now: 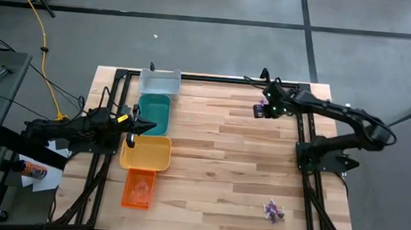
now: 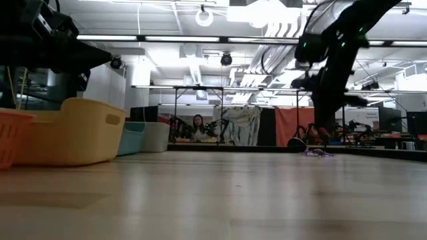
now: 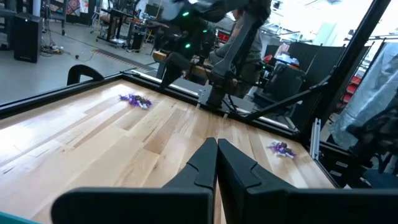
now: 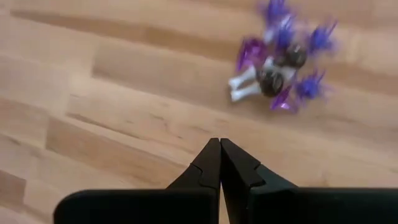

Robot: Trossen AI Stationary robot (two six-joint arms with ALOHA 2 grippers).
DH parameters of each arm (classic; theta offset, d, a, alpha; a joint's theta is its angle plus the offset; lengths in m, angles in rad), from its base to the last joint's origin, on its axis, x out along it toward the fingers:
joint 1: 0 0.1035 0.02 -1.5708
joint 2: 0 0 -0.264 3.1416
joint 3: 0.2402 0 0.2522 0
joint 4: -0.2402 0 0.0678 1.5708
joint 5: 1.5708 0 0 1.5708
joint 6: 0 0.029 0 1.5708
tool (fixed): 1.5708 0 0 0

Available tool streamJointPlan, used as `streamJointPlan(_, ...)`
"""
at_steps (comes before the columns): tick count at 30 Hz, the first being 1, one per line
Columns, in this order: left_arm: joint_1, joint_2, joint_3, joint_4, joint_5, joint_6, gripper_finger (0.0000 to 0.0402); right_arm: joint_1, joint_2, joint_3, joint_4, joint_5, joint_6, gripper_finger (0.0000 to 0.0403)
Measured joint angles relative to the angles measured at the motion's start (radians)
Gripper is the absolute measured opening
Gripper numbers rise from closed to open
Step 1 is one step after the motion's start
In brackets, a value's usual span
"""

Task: Sort Halloween decoration
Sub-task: Put the white bone toy in the green bin

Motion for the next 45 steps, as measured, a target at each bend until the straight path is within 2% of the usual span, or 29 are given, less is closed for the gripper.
streamJointPlan(2, 0.0, 0.0, 0.0, 0.0, 0.0, 0.0, 0.0001, -0.038, 0.054, -0.001, 0.001, -0.036, -0.002, 0.0001)
streamJointPlan(6, 0.0, 0.0, 0.0, 0.0, 0.0, 0.0, 0.0001, -0.08, 0.112, -0.001, 0.005, -0.038, -0.038, 0.0001)
streamJointPlan(14, 0.0, 0.0, 0.0, 0.0, 0.0, 0.0, 0.0001, -0.124, 0.125, -0.002, 0.051, -0.044, -0.005, 0.0006)
streamJointPlan(18, 0.0, 0.0, 0.0, 0.0, 0.0, 0.0, 0.0001, -0.128, 0.125, -0.002, 0.092, -0.04, 0.063, 0.0044)
streamJointPlan(23, 0.0, 0.0, 0.0, 0.0, 0.0, 0.0, 0.0001, -0.106, 0.125, -0.002, 0.108, -0.039, 0.122, 0.0123)
streamJointPlan(27, 0.0, 0.0, 0.0, 0.0, 0.0, 0.0, 0.0001, -0.071, 0.134, -0.002, 0.09, 0.003, 0.251, 0.0162)
streamJointPlan(39, 0.0, 0.0, 0.0, 0.0, 0.0, 0.0, 0.0001, -0.064, 0.216, -0.002, 0.104, 0.112, 0.533, 0.0169)
streamJointPlan(45, 0.0, 0.0, 0.0, 0.0, 0.0, 0.0, 0.0001, -0.068, 0.266, -0.003, 0.114, 0.089, 0.59, 0.0169)
